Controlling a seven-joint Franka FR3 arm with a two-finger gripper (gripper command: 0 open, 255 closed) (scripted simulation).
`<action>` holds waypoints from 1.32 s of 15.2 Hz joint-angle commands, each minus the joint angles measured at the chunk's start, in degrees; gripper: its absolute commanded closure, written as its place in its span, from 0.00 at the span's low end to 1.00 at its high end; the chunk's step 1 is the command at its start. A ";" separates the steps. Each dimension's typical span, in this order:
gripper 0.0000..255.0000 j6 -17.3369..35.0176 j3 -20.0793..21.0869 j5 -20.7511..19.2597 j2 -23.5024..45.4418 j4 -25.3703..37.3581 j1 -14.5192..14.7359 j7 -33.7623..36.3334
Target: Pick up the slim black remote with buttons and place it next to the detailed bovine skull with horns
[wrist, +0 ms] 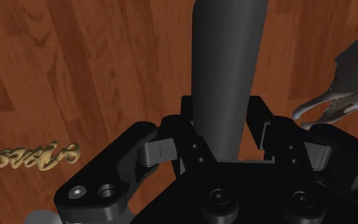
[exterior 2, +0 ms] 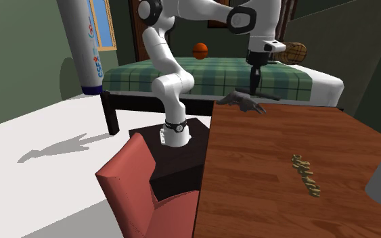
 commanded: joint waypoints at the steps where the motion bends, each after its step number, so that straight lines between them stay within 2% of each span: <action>1: 1.00 -0.14 2.16 1.40 -0.54 0.03 1.30 2.79; 5: 1.00 0.18 6.47 3.87 -0.28 0.91 3.50 8.02; 20: 1.00 12.68 8.95 5.64 3.10 -8.25 3.95 7.05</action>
